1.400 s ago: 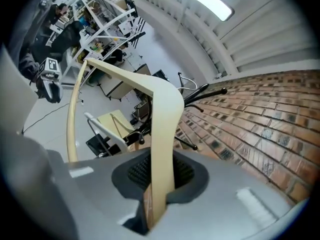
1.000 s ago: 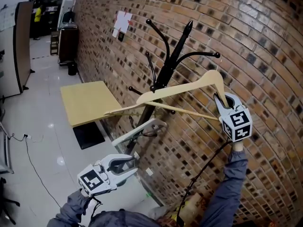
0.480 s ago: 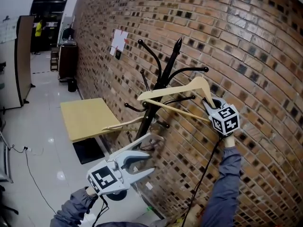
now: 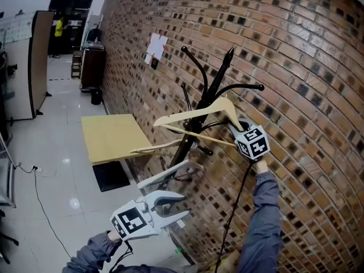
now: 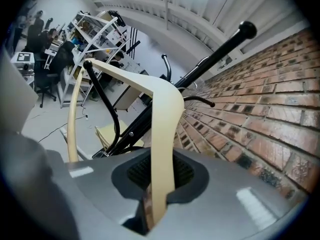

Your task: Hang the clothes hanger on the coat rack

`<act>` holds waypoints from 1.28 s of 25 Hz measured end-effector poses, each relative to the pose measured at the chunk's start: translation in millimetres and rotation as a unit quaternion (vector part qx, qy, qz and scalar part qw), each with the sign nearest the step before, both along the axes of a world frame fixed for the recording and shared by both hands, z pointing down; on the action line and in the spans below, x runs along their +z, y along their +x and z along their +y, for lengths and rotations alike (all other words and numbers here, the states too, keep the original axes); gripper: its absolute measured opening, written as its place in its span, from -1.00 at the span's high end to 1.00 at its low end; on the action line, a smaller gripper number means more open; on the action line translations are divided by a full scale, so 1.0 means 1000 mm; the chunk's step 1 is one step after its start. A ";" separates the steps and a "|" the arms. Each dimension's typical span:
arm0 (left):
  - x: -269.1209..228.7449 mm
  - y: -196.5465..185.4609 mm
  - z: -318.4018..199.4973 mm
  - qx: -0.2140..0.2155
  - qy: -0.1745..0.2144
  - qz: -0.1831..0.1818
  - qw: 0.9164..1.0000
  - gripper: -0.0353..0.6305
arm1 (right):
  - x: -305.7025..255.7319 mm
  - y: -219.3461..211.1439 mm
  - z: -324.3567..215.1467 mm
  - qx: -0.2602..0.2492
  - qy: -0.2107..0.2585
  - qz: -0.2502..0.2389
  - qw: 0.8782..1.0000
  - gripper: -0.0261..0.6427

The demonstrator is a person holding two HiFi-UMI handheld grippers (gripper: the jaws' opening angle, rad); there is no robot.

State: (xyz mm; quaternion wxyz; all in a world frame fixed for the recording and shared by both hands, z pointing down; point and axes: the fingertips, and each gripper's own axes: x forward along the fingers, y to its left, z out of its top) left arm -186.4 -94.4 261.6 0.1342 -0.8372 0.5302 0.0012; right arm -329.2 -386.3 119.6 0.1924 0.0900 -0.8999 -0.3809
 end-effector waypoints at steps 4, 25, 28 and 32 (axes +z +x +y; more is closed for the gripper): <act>0.009 -0.003 0.004 -0.011 -0.008 0.005 1.000 0.51 | 0.026 -0.019 0.005 -0.047 0.004 0.022 0.999 0.79; 0.035 -0.010 -0.018 -0.025 -0.043 0.023 0.998 0.58 | 0.055 -0.003 -0.023 0.040 0.043 -0.104 0.993 0.31; 0.037 -0.016 -0.021 -0.032 -0.048 0.032 0.998 0.59 | 0.054 0.017 -0.016 0.044 0.044 -0.126 0.990 0.29; 0.052 -0.026 -0.017 -0.041 -0.060 0.048 0.996 0.59 | 0.055 0.076 0.022 0.039 0.045 -0.187 0.981 0.29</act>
